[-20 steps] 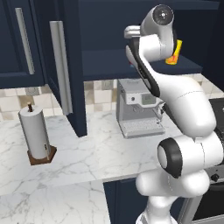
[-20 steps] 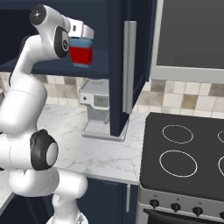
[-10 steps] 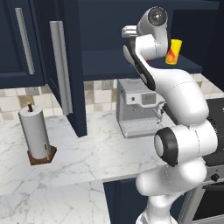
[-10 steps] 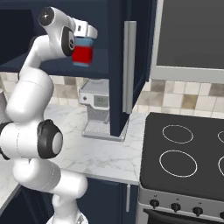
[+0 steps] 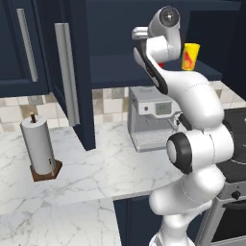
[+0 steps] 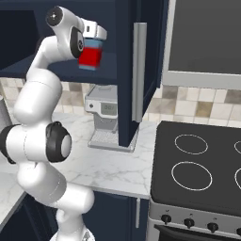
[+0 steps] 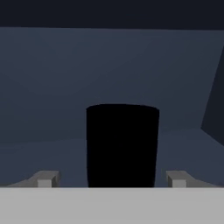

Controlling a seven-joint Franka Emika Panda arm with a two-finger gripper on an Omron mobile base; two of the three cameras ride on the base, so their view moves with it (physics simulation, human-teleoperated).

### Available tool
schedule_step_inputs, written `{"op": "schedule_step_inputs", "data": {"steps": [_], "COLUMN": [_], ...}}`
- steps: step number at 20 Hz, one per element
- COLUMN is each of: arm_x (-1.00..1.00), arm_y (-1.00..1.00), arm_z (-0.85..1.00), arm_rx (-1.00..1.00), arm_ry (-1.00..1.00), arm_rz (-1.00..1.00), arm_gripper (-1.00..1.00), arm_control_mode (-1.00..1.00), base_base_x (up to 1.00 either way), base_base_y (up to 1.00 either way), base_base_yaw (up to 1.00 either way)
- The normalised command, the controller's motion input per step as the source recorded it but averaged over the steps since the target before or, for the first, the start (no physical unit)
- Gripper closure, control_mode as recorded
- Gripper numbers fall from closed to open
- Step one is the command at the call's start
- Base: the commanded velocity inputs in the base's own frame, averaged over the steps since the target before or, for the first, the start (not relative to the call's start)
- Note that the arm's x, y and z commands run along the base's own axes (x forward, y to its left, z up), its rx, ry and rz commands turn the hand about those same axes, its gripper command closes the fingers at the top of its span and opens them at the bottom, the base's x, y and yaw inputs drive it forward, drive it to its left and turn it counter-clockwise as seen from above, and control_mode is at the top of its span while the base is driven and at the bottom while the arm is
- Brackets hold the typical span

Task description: Open the cabinet directly in front. Then move the liquor and the cup to the dining counter with the jar on it.

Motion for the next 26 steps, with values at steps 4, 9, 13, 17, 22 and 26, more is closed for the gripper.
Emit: {"op": "schedule_step_inputs", "data": {"steps": [4, 9, 13, 17, 22, 26], "arm_x": [0.00, 0.00, -0.10, -0.08, -0.66, -1.00], "arm_y": [0.00, 0.00, 0.00, 0.00, 0.00, -0.01], "arm_z": [0.00, 0.05, 0.22, 0.11, 0.15, 0.21], "arm_rx": [0.00, 0.00, 0.00, 0.00, 0.00, 0.00], "arm_ry": [0.00, -0.03, -0.23, -0.12, -0.13, -0.20], "arm_rz": [0.00, 0.00, 0.00, 0.00, 0.01, 0.02], "arm_gripper": [1.00, 1.00, 1.00, 1.00, 1.00, 1.00], "arm_control_mode": [-1.00, -1.00, -1.00, -1.00, -1.00, -1.00], "base_base_x": [0.00, 0.00, 0.00, 0.00, 0.00, 0.00], "base_base_y": [0.00, 0.00, 0.00, 0.00, 0.00, 0.00], "base_base_yaw": [0.00, 0.00, 0.00, 0.00, 0.00, 0.00]}}
